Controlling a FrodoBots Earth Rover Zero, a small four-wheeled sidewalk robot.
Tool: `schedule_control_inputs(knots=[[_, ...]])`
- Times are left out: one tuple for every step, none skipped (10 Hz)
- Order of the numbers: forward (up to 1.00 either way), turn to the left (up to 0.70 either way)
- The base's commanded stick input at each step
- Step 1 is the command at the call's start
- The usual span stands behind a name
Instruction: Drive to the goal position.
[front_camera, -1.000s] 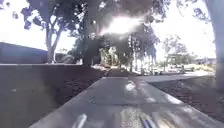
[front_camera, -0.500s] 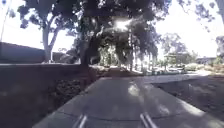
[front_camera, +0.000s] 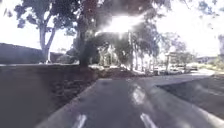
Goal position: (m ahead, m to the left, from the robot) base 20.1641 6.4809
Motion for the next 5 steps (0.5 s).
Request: schedule_control_inputs(knots=[[1.00, 0.00], [1.00, 0.00], [1.00, 0.00], [1.00, 0.00], [1.00, 0.00]])
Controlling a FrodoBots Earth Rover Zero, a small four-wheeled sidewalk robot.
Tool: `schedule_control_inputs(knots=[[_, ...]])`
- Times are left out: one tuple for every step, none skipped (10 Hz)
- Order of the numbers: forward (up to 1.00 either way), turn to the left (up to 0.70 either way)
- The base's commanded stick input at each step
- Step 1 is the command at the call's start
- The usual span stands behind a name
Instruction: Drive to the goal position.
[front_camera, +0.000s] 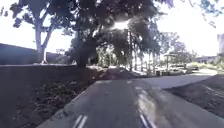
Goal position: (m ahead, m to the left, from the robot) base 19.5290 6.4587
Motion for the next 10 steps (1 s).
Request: schedule_control_inputs(knots=[[1.00, 0.00], [1.00, 0.00], [1.00, 0.00], [1.00, 0.00], [1.00, 0.00], [1.00, -0.32], [1.00, -0.27], [1.00, -0.23], [1.00, 0.00], [1.00, 0.00]])
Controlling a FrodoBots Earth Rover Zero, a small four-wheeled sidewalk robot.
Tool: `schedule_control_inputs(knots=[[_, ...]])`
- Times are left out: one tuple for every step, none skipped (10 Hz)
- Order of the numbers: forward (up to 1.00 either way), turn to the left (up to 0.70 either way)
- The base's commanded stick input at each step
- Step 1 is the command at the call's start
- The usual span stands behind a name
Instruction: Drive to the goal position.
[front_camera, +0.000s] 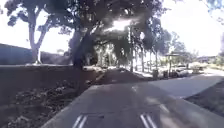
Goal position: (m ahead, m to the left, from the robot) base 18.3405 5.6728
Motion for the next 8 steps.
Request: schedule_control_inputs(knots=[[1.00, 0.00], [1.00, 0.00], [1.00, 0.00], [1.00, 0.00], [1.00, 0.00], [1.00, 0.00], [1.00, 0.00], [1.00, 0.00]])
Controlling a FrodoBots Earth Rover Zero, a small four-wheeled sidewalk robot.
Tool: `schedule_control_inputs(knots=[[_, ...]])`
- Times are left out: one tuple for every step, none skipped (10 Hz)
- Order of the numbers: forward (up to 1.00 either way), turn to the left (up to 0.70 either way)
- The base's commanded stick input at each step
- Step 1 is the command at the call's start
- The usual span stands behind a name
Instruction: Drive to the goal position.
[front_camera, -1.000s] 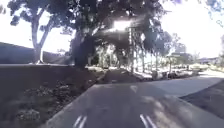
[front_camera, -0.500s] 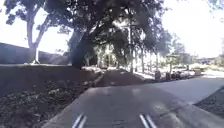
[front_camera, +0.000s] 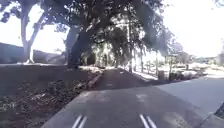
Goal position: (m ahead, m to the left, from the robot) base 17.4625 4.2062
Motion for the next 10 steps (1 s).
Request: schedule_control_inputs(knots=[[1.00, 0.00], [1.00, 0.00], [1.00, 0.00], [1.00, 0.00], [1.00, 0.00], [1.00, 0.00], [1.00, 0.00], [1.00, 0.00], [1.00, 0.00], [1.00, 0.00]])
